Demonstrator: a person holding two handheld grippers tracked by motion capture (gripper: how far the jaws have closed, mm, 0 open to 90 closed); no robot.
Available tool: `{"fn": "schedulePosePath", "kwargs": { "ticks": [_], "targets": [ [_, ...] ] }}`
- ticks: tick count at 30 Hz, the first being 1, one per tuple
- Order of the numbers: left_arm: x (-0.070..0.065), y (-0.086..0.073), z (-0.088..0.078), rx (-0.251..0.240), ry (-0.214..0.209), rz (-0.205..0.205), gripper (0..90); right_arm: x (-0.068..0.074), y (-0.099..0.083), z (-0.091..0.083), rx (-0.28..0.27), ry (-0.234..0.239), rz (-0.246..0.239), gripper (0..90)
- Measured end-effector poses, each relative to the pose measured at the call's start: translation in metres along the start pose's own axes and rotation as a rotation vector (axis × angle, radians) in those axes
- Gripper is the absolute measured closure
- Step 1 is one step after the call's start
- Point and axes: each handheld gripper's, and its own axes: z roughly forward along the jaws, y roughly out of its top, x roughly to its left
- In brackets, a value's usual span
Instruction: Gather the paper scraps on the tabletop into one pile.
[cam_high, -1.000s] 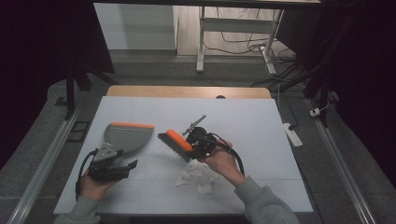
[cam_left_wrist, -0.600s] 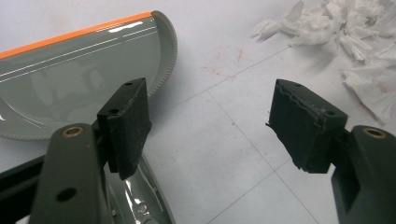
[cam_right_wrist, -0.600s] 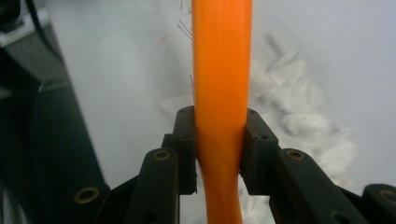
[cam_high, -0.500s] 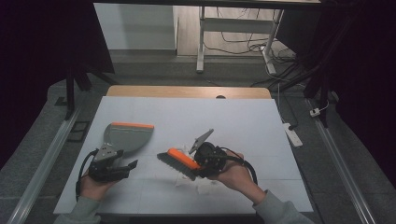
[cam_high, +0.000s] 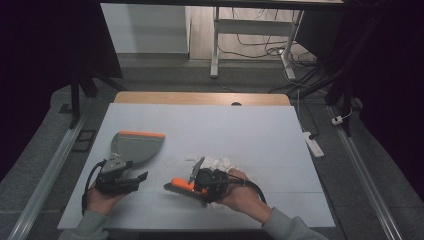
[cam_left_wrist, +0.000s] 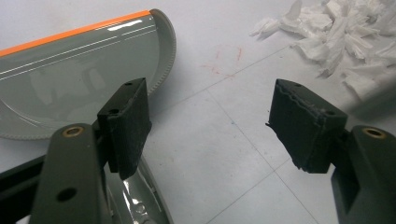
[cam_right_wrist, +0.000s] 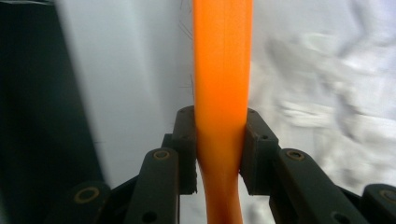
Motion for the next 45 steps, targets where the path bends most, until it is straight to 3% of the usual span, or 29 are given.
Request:
{"fn": "schedulePosePath", "kwargs": {
  "ticks": [5,7,11,14,17,21,23,25,27,31,33,36,40,43,45],
  "targets": [
    [0.0,0.0,0.0,0.001,-0.002,0.002,30.3,-0.028,0.002,0.004,0.006,-0.034,0.045,70.4],
    [0.0,0.0,0.0,0.002,-0.001,0.001,30.3,-0.037,0.002,0.004,0.008,-0.075,0.066,70.4],
    [0.0,-0.001,0.001,0.006,-0.001,0.003,30.3,-0.046,-0.002,-0.001,-0.013,-0.092,0.082,70.4],
    [0.001,-0.001,0.001,0.007,-0.003,0.001,30.3,-0.046,-0.008,-0.018,-0.08,-0.058,0.103,70.4],
    [0.0,-0.001,0.002,0.008,-0.004,0.002,30.3,-0.046,-0.018,-0.044,-0.141,-0.059,0.116,70.4],
    [-0.001,0.0,0.002,0.01,-0.004,0.005,30.3,-0.045,-0.036,-0.07,-0.148,-0.089,0.108,70.4],
    [-0.001,0.0,0.002,0.011,-0.005,0.007,30.3,-0.045,-0.044,-0.076,-0.145,-0.079,0.115,70.4],
    [-0.001,0.0,0.002,0.01,-0.005,0.008,30.3,-0.04,-0.052,-0.078,-0.146,-0.041,0.096,70.4],
    [-0.001,0.0,0.002,0.009,-0.003,0.005,30.3,-0.031,-0.057,-0.076,-0.124,-0.009,0.046,70.4],
    [-0.001,0.0,0.003,0.013,-0.005,0.005,30.3,-0.005,-0.061,-0.06,-0.03,0.071,-0.068,70.4],
    [-0.001,0.0,0.003,0.013,-0.004,0.005,30.3,0.006,-0.06,-0.047,0.012,0.082,-0.146,70.4],
    [-0.001,0.0,0.003,0.013,-0.004,0.005,30.3,0.011,-0.055,-0.032,0.074,0.064,-0.169,70.4],
    [0.0,-0.001,0.003,0.013,-0.002,0.004,30.3,0.002,-0.044,-0.02,0.085,0.0,-0.191,70.5],
    [0.0,-0.001,0.002,0.012,-0.004,0.004,30.3,-0.014,-0.035,-0.014,0.081,-0.051,-0.182,70.4],
    [0.0,-0.001,0.002,0.011,-0.004,0.004,30.3,-0.026,-0.032,-0.011,0.066,-0.053,-0.174,70.4]
  ]
}}
